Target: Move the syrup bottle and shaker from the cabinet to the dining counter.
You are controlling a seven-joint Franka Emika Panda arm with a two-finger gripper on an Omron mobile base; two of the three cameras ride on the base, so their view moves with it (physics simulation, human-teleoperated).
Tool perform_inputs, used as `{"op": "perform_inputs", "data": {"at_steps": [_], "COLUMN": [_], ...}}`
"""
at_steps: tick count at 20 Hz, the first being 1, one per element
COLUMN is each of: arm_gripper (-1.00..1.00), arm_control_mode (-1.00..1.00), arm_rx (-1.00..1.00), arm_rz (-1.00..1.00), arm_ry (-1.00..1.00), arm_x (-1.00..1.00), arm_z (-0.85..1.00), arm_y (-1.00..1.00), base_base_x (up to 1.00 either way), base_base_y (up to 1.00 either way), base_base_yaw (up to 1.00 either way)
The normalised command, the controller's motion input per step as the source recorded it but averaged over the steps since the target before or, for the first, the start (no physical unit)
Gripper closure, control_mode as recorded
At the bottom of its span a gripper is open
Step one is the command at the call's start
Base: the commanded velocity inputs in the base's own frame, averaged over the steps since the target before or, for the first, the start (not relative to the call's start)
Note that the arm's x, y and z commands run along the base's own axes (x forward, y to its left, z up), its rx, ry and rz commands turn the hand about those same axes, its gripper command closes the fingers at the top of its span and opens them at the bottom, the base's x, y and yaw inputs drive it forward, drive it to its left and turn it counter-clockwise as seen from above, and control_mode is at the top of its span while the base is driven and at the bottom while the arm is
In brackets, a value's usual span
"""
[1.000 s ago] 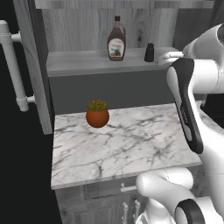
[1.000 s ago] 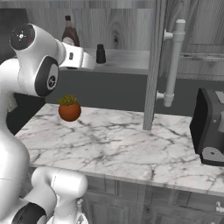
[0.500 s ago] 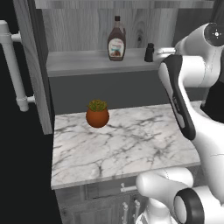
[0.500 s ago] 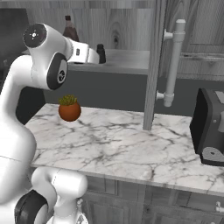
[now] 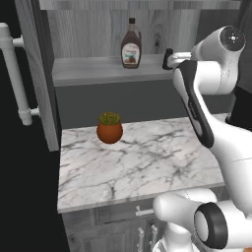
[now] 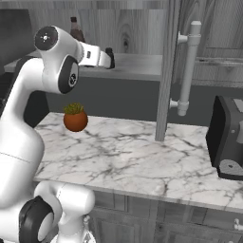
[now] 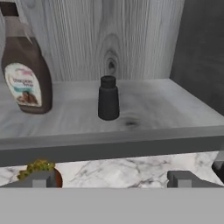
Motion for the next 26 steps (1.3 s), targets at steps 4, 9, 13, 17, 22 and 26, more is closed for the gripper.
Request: {"op": "perform_inputs", "data": {"at_steps": [4,9,13,17,22,26], "arm_gripper": [-1.00,-1.00,-1.00,-1.00,-1.00,-1.00], "arm_control_mode": [-1.00,-1.00,-1.00,-1.00,-1.00,-1.00], "arm_rx": [0.00,0.00,0.00,0.00,0.00,0.00], "arm_rz": [0.00,0.00,0.00,0.00,0.00,0.00], "arm_ry": [0.00,0.00,0.00,0.00,0.00,0.00], "arm_x": [0.31,0.34,0.32,0.38,0.40,0.40], "arm_z": [-0.08,-0.12,-0.09,-0.03,0.00,-0.03], "arm_y": [0.00,0.01,0.00,0.00,0.00,0.00], "base_base_x": [0.00,0.00,0.00,0.00,0.00,0.00], "base_base_y": [0.00,0.00,0.00,0.00,0.00,0.00], "base_base_yaw": [0.00,0.00,0.00,0.00,0.00,0.00]}}
